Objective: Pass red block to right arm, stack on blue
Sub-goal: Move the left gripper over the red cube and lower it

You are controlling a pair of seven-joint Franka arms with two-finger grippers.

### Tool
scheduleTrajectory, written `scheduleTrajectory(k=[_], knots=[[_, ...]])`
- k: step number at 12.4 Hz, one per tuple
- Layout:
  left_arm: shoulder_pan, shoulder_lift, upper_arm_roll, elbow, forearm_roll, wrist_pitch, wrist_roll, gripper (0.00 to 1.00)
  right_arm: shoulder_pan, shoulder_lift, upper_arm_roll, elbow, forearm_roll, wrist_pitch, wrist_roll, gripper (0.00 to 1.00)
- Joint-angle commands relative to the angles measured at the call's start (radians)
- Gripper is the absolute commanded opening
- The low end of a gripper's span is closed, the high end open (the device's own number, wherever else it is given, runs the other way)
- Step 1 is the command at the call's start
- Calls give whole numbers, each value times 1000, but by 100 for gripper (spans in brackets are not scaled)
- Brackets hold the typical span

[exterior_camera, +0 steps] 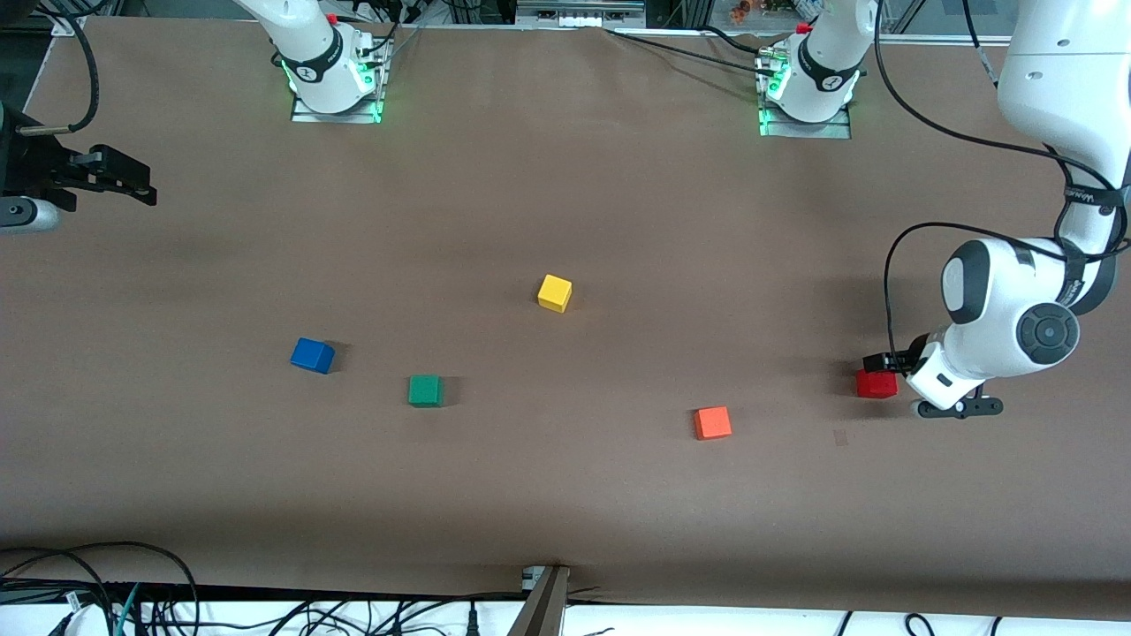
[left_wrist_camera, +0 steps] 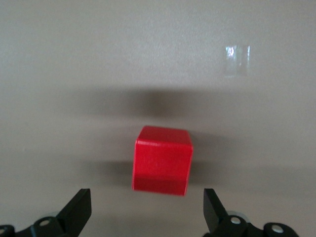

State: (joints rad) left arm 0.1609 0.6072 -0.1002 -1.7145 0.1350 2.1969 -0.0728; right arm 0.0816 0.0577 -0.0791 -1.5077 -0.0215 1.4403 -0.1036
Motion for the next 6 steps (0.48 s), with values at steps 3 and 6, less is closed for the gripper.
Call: scheduleTrajectory(k=[3, 6], knots=[[-15, 97, 2, 75, 34, 69, -12, 100, 1, 7, 1, 20, -11, -6, -11, 100], [-14, 105, 2, 75, 35, 75, 2, 88, 0, 7, 1, 20, -11, -6, -14, 100]])
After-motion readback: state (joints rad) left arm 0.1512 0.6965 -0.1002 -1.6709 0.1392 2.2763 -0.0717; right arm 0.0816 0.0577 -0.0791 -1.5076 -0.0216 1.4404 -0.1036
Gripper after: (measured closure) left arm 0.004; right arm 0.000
